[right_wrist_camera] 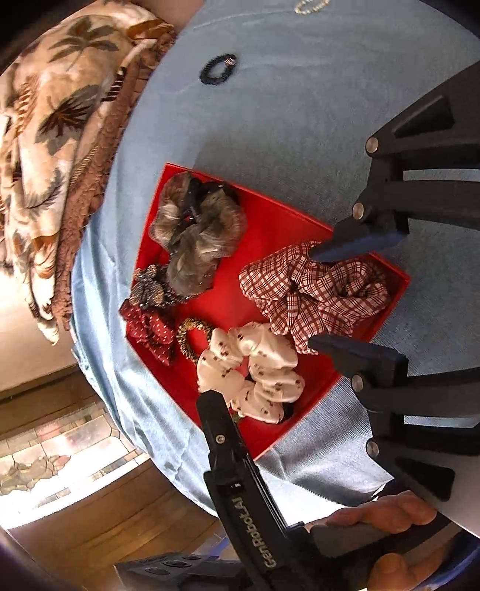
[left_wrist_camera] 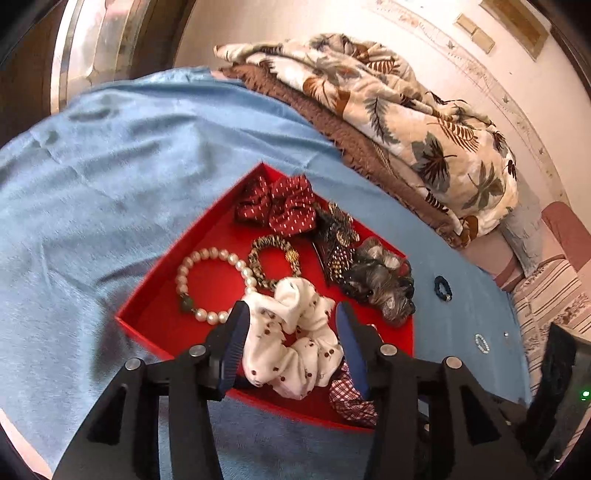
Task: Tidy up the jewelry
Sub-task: 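Open the left tool over the box while the right tool releases the plaid scrunchie inside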
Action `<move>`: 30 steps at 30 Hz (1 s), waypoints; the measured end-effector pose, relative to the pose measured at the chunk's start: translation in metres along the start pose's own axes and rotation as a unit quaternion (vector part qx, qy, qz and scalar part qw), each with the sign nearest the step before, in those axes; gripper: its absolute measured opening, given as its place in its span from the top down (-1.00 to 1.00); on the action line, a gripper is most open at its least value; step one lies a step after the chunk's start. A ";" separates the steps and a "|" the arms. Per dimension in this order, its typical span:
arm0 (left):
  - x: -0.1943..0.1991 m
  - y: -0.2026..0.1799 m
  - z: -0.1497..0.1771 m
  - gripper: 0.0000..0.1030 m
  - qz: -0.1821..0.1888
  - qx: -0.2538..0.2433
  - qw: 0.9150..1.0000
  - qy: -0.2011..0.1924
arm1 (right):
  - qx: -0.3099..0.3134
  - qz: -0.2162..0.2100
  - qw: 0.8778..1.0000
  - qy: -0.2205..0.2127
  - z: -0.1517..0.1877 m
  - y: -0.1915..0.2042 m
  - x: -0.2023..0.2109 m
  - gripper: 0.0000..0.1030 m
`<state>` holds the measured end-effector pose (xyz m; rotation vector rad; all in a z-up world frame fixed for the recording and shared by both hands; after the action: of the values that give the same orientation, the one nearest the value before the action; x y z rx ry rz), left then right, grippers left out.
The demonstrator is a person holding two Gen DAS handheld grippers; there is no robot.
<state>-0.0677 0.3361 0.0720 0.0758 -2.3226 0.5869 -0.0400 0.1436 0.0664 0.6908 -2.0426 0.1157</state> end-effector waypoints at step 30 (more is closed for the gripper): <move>0.041 0.022 -0.013 -0.25 -0.165 -0.027 0.980 -0.110 | 0.051 0.026 0.998 0.014 -0.026 0.044 -0.029 0.07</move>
<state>-0.0941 0.3656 0.0987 0.5141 -2.4630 0.3615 -0.0319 0.2018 0.0656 0.6949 -2.0388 0.2600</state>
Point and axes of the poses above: each gripper's, at about its wrist camera, not at the fingertips, and x roughly against the way its jaws point, y to its left, z to its underside, the point moved 2 cm from there along -x, roughly the way its jaws point, and after that the axes turned 1 degree about -y, right-handed, at the moved point
